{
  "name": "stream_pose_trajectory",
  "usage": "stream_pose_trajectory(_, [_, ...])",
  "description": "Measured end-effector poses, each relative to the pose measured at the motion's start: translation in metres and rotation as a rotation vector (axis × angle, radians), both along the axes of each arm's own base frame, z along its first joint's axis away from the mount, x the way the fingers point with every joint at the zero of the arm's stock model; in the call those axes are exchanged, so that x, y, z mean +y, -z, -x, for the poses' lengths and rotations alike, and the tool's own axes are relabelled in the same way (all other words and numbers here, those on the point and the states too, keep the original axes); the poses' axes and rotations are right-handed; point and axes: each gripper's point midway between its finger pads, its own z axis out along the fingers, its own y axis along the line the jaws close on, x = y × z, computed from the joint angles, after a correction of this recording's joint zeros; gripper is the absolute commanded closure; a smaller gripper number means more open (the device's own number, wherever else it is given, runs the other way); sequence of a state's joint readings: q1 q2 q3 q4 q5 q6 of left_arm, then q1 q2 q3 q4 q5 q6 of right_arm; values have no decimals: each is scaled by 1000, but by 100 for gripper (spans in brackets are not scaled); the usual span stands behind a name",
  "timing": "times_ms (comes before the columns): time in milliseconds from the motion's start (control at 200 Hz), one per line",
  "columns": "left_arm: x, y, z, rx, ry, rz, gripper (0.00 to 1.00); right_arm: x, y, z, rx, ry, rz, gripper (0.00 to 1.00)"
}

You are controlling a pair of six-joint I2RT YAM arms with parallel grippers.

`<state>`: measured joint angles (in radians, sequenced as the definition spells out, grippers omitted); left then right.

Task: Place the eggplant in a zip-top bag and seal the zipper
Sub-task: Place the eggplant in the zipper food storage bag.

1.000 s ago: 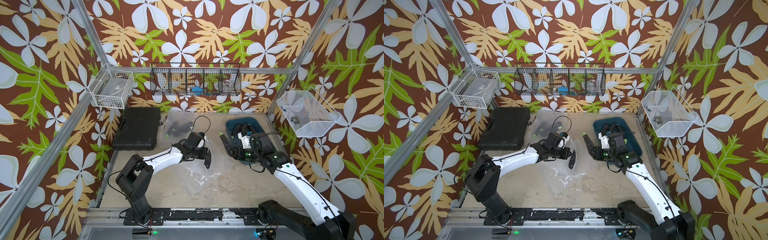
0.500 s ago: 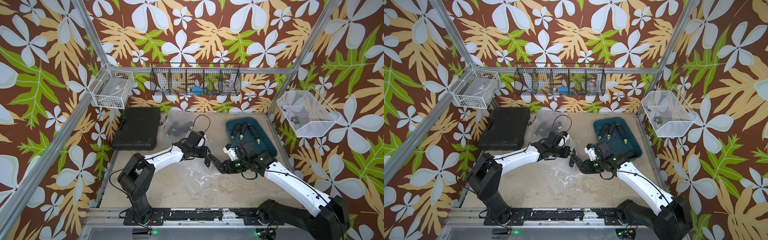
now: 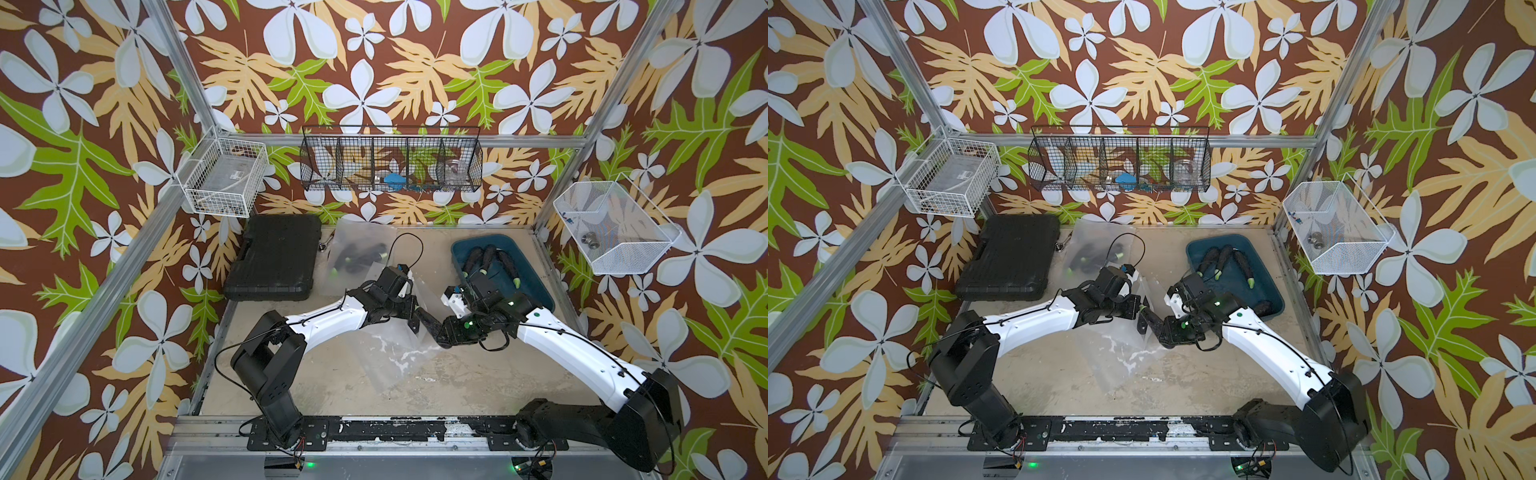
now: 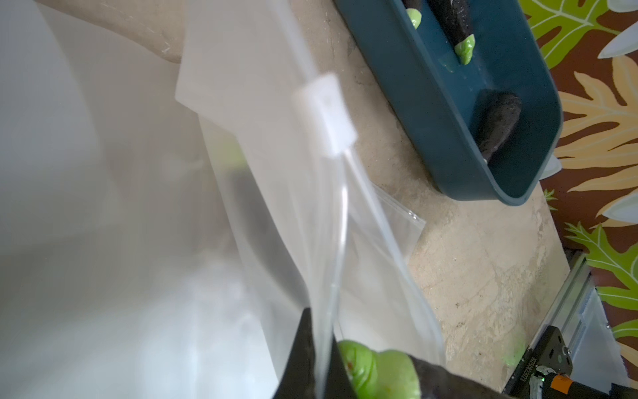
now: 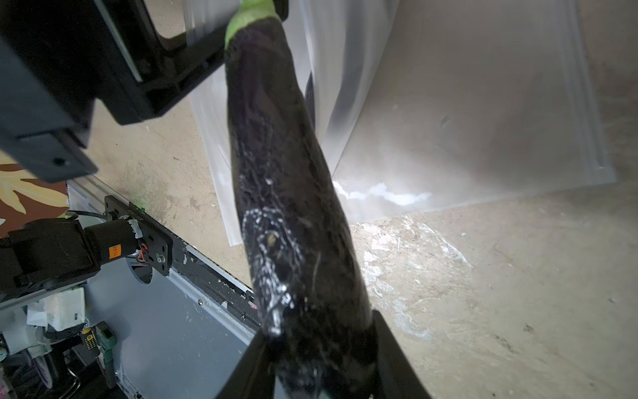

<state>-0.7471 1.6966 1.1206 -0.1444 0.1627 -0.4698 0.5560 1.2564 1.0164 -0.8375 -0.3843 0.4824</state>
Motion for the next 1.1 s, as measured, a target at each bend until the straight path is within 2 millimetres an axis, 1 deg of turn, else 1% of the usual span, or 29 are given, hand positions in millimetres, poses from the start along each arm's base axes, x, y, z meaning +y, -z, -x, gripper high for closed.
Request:
stream_pose_trajectory(115, [-5,4,6,34,32,12,100,-13,1,-6,-42,55,48,76])
stream_pose_trajectory(240, [-11,-3,7,35,48,34,100,-18,8,-3,-24,68,84,76])
stream_pose_trajectory(345, [-13,-5,9,37,58,41,100,-22,9,-5,-30,78,102,76])
stream_pose_trajectory(455, [-19,-9,15,33,77,48,100,-20,12,-9,-20,78,112,75])
stream_pose_trajectory(611, [-33,-19,32,24,129,70,100,-16,19,-16,2,76,127,72])
stream_pose_trajectory(721, [-36,-20,43,34,154,77,100,-10,19,-25,5,75,129,68])
stream_pose_trajectory(856, [-35,-24,49,52,153,103,100,-3,19,-36,0,71,131,62])
stream_pose_trajectory(1001, [-33,-32,52,54,137,142,100,5,18,-48,-27,82,104,50])
stream_pose_trajectory(1101, [-31,-36,48,57,115,167,100,11,16,-54,-50,103,60,42])
